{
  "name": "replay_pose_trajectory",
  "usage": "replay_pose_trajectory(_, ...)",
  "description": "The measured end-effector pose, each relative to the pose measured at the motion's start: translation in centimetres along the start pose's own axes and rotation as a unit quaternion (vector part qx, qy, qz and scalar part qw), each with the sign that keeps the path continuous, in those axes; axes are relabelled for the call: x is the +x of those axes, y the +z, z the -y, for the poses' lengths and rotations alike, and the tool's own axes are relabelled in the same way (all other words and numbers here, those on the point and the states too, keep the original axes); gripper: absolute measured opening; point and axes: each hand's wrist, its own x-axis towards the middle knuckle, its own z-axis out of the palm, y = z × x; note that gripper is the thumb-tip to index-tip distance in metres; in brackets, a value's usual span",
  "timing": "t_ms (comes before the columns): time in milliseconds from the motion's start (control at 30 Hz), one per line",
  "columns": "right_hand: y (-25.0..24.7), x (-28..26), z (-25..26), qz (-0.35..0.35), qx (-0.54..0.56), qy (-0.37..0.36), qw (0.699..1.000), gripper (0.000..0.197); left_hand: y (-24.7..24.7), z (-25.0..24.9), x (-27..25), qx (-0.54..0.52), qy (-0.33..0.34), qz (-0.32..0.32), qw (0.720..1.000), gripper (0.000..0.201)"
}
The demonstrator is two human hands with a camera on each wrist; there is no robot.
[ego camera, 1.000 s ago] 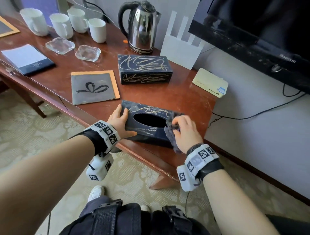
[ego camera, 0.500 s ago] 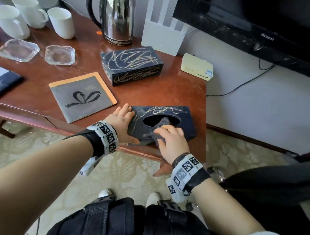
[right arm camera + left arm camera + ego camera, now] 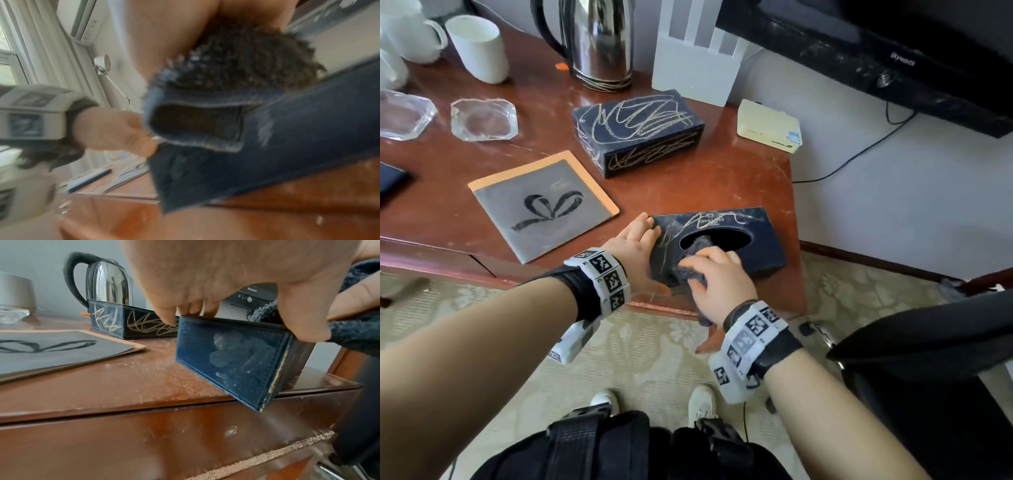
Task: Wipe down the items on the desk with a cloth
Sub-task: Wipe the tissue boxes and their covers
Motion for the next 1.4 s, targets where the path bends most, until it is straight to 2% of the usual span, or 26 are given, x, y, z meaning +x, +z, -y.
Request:
replay_pose_trajectory(67,-0.9,0.8,-1.6,0.007,-0.002,0.054,0.999,0.035,0.1,0.2,0.1,0.006,0.002,0.001,1.0,0.12)
replay_pose_trajectory(167,-1.9,1.6,-3.6,-0.032,-0.005,0.183,0.983,0.036,0.2,0.4,0.0,0.014,0.002,-0.003,1.0,0.119)
replay_pose_trajectory(200,-1.6,1.5,-3.2,-0.046,-0.014,0.191,0.98,0.035,0.1,0.5,0.0,0.017,0.003,-0.003,1.0,0.119)
replay_pose_trajectory(233,-1.1,1.2,-2.3,-0.053,-0.02,0.173,0.983,0.035,0.1,0.5,0.0,0.017,0.004,-0.005,1.0,0.12)
replay_pose_trajectory(300,0.3,0.4,0.1,-0.05,-0.01,0.077,0.996,0.035,0.4,0.7,0.3,0.015,0.005,-0.011,1.0,0.122)
replay_pose_trajectory(367,1.3,-0.6,1.8,-0.02,0.014,-0.025,0.999,0.035,0.9,0.9,0.6,0.012,0.011,-0.02,1.0,0.126)
replay_pose_trajectory(400,1.2,-0.7,2.1,0.008,0.02,-0.05,0.998,0.035,1.1,1.0,0.7,0.006,0.015,-0.023,1.0,0.127)
replay_pose_trajectory(467,-0.2,0.0,1.3,0.04,0.037,-0.043,0.998,0.035,1.6,1.4,0.7,-0.027,0.018,-0.03,0.999,0.13)
replay_pose_trajectory(567,-3.2,2.4,-0.5,-0.048,0.067,0.046,0.996,0.039,1.9,2.1,0.3,-0.131,0.001,-0.002,0.991,0.138)
replay_pose_trajectory(633,-3.6,3.9,-0.3,-0.054,0.081,0.068,0.993,0.049,2.3,2.2,0.0,-0.22,-0.011,0.017,0.975,0.139)
replay_pose_trajectory(733,-1.4,5.0,1.7,0.03,0.008,0.008,0.999,0.049,3.5,2.5,-0.1,-0.297,-0.008,0.047,0.954,0.135)
replay_pose_trajectory(833,-0.3,4.1,2.2,0.052,-0.074,-0.071,0.993,0.043,4.4,2.5,0.1,-0.295,-0.003,0.054,0.954,0.134)
replay_pose_trajectory(933,-1.4,2.8,1.8,0.164,-0.087,-0.166,0.969,0.043,4.6,2.3,0.2,-0.306,0.003,0.052,0.951,0.127)
replay_pose_trajectory(1000,-2.8,3.5,1.7,0.217,-0.084,-0.19,0.954,0.044,4.6,2.4,0.4,-0.319,0.002,0.06,0.946,0.124)
replay_pose_trajectory(1033,-3.4,4.5,1.8,0.205,-0.084,-0.181,0.958,0.044,4.6,2.5,0.5,-0.323,0.003,0.066,0.944,0.126)
replay_pose_trajectory(1133,-3.2,8.1,2.6,0.075,-0.072,-0.105,0.989,0.047,4.7,2.8,0.7,-0.328,0.001,0.079,0.941,0.128)
replay_pose_trajectory(1167,-2.5,9.0,3.0,0.054,-0.085,-0.08,0.992,0.047,4.6,2.7,0.5,-0.328,-0.002,0.079,0.941,0.127)
replay_pose_trajectory(1267,-0.4,8.8,3.4,0.071,-0.122,-0.074,0.987,0.045,4.5,2.5,0.3,-0.311,0.01,0.064,0.948,0.122)
replay_pose_trajectory(1333,-0.6,7.3,2.8,0.107,-0.099,-0.132,0.98,0.046,4.7,2.5,0.7,-0.274,0.03,0.059,0.96,0.118)
replay_pose_trajectory(1400,-1.3,5.4,2.0,0.172,-0.083,-0.204,0.96,0.049,5.0,2.6,1.2,-0.232,0.035,0.064,0.97,0.111)
